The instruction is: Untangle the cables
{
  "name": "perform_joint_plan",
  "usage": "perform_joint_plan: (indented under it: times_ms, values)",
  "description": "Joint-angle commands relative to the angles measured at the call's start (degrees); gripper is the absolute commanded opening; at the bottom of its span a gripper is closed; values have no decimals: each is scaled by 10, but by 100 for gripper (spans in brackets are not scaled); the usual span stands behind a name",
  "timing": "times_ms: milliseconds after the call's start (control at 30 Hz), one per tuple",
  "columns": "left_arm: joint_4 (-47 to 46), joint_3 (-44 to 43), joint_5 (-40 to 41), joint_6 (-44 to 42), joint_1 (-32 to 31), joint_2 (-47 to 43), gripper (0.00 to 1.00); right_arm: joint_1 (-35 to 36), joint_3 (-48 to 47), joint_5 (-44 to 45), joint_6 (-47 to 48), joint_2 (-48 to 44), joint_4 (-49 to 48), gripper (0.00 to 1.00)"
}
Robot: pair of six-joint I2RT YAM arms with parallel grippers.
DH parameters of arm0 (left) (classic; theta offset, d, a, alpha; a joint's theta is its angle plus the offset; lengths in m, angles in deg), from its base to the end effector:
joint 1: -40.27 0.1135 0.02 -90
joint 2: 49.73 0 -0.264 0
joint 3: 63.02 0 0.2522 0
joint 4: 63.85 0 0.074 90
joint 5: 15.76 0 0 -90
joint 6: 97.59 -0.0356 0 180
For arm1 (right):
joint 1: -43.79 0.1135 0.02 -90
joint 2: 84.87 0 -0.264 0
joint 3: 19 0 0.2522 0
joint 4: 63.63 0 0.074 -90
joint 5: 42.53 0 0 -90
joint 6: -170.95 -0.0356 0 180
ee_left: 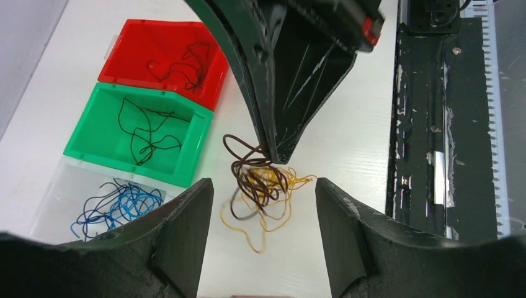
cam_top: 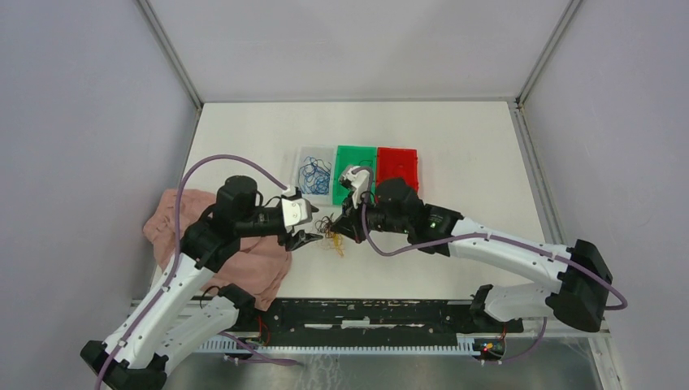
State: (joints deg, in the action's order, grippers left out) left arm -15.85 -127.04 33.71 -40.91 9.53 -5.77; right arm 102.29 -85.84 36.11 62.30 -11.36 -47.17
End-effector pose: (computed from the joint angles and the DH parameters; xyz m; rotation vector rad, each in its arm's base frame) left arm 0.1224 -0.0997 0.3359 1.4032 1.4252 -0.6943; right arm 0.1485 0.2558 0.2946 -0.8547 1.9487 1.0393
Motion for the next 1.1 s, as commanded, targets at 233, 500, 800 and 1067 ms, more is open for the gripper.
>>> perform_joint_plan:
  times_ms: [233,500,800,1067]
  values:
    - [-98,40,6,85,-1,-25,63,2,-44,-49,-28,-44,6,0]
    - [-76,51,-21,106,-1,-15,49,3,-40,-60,-42,-56,-15,0]
    - [-66,64,-10,117,-1,-11,44,2,-42,-69,-52,-72,-32,0]
    - [-109,36,-26,163,-2,13,16,2,-28,-91,-69,-75,-59,4]
